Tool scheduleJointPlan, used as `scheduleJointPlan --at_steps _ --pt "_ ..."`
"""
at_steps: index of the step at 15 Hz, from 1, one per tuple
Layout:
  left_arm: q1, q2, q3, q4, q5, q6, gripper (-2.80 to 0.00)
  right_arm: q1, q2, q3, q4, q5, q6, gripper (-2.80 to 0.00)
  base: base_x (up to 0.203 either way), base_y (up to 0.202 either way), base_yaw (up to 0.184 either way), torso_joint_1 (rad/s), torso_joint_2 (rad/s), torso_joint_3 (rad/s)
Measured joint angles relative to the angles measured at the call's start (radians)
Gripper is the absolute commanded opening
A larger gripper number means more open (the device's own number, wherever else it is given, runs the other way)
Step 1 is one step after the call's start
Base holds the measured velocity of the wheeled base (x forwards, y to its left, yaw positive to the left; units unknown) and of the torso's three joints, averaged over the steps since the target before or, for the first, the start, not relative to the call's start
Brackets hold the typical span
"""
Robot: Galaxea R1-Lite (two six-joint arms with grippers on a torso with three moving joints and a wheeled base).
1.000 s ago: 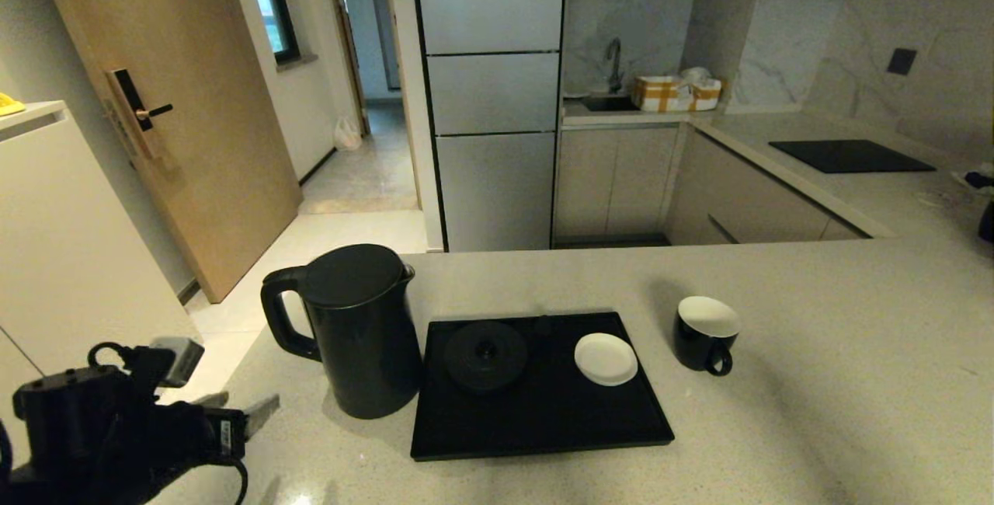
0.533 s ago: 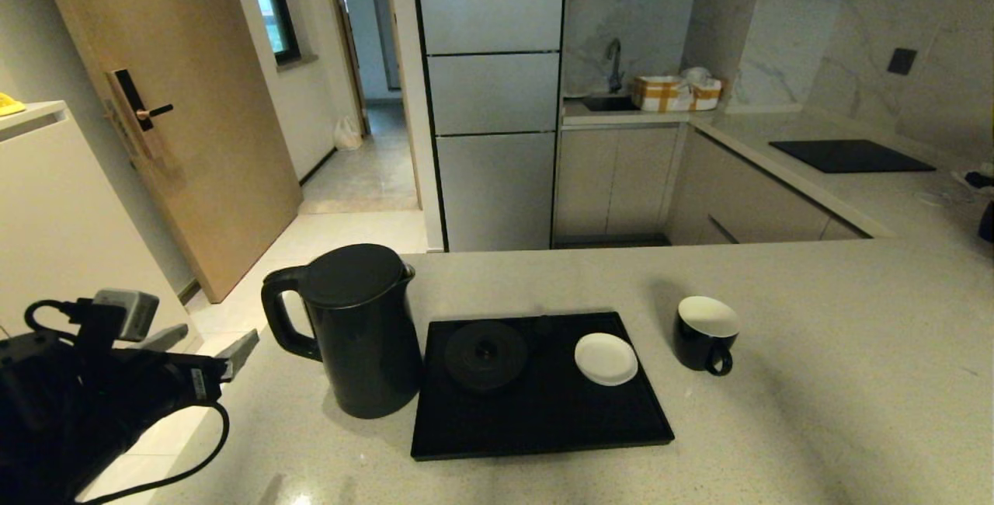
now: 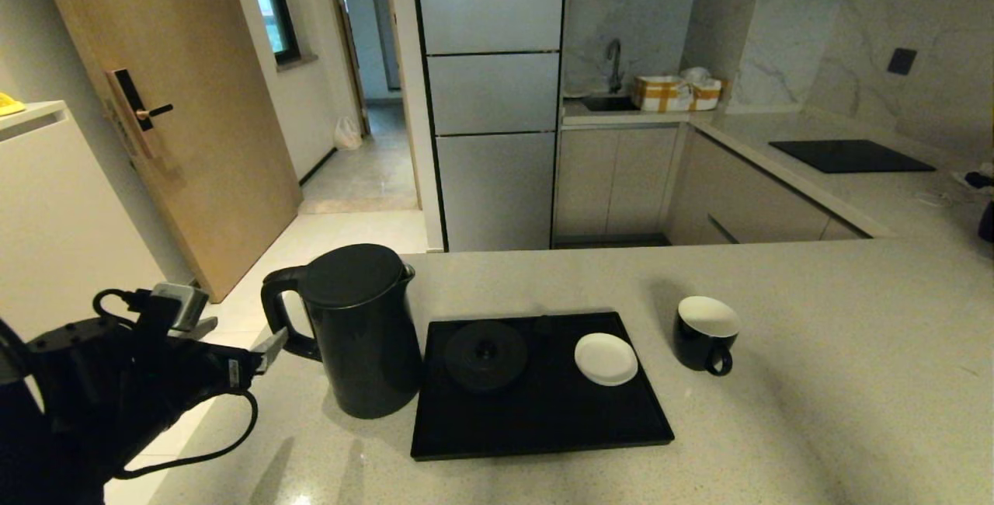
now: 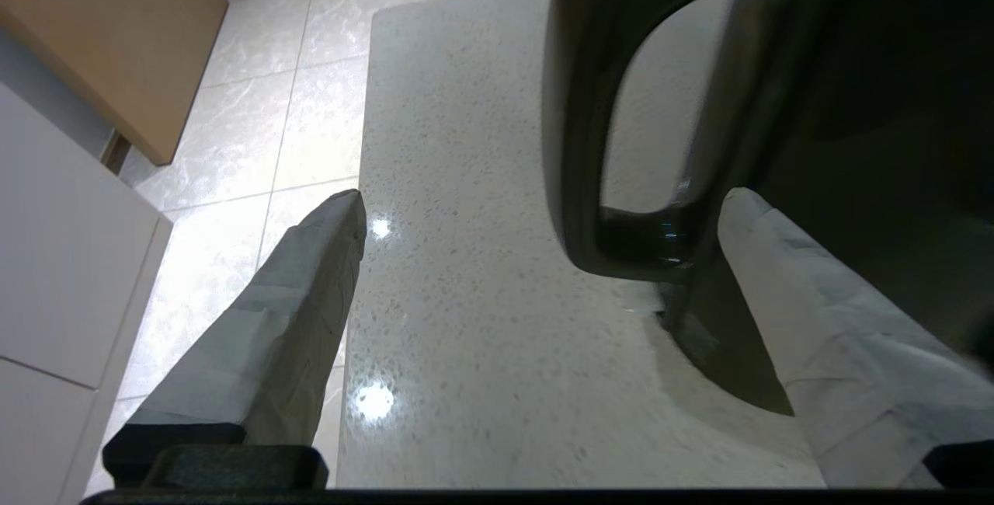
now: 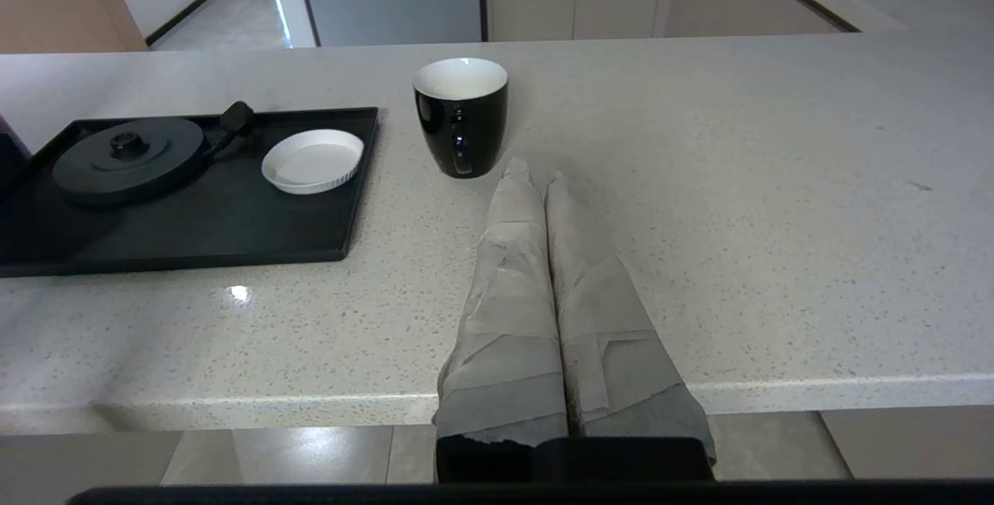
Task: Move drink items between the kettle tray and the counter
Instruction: Return the kettle to its original position
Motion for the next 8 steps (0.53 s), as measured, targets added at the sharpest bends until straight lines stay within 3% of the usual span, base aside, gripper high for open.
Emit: scheduleJointPlan --at_steps 8 --pt "-0.007 0.153 -0.216 0.000 0.055 0.015 0.00 0.000 0.000 0.000 0.000 -0.001 0.000 -2.80 0.000 0.000 0.000 0.000 0.00 0.000"
